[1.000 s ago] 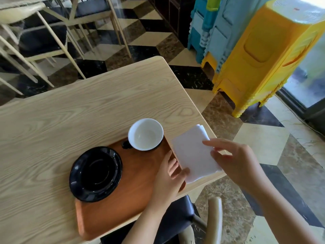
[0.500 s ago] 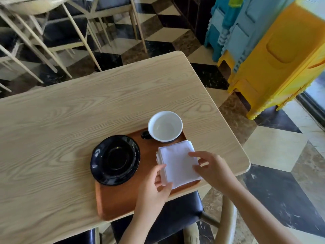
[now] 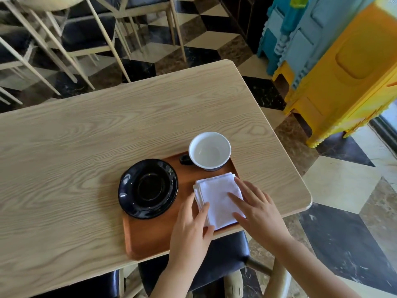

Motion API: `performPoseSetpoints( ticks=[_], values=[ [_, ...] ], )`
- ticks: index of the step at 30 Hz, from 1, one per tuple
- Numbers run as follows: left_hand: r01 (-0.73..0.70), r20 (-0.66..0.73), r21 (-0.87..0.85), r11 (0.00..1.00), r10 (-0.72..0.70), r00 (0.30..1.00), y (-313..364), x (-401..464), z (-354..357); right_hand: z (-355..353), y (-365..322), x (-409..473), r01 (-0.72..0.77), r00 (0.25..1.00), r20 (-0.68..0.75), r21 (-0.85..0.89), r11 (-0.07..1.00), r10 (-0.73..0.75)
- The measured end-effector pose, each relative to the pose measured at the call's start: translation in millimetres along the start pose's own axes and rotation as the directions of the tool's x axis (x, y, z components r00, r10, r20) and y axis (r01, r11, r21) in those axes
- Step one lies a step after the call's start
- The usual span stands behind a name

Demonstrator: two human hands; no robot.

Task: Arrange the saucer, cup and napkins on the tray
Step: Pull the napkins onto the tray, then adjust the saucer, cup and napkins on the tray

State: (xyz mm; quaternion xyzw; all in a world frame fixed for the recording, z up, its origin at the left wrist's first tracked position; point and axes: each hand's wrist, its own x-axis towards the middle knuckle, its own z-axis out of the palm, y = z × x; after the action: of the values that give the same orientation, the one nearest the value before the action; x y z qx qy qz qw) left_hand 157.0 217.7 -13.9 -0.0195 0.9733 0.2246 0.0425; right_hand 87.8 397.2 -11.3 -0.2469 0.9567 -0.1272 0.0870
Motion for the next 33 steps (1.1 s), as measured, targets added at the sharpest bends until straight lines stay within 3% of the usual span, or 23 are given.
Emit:
performPoseSetpoints(
  ticks=[3,9,15,19,23,29,33],
  values=[
    [-0.084,0.014,0.103,0.991,0.083,0.996,-6,0,10,12,5,-5,0.104,0.994,-0.022,-0.091,0.990,-0.107],
    [-0.078,0.033,0.168,0.983,0.073,0.997,-7,-5,14,12,-2,-9,0.037,0.999,0.034,-0.046,0.998,-0.035],
    [-0.112,0.070,0.192,0.975,0.100,0.992,-12,-2,8,15,-23,-5,-0.054,0.995,-0.093,-0.077,0.996,0.046],
    [-0.115,-0.007,0.157,0.981,0.117,0.993,-21,-8,-19,16,-53,11,0.038,0.988,-0.142,-0.125,0.991,-0.056],
    [-0.006,-0.109,0.197,0.980,0.028,0.994,-51,-22,-50,15,-87,32,0.157,0.973,-0.154,-0.122,0.980,-0.175],
    [0.131,0.014,0.335,0.933,-0.144,0.989,-108,-42,-62,32,-113,49,0.299,0.943,-0.086,-0.210,0.931,-0.322],
    [0.104,0.022,0.358,0.928,-0.120,0.993,-115,-45,-62,37,-115,49,0.304,0.943,-0.080,-0.195,0.933,-0.324]
  ],
)
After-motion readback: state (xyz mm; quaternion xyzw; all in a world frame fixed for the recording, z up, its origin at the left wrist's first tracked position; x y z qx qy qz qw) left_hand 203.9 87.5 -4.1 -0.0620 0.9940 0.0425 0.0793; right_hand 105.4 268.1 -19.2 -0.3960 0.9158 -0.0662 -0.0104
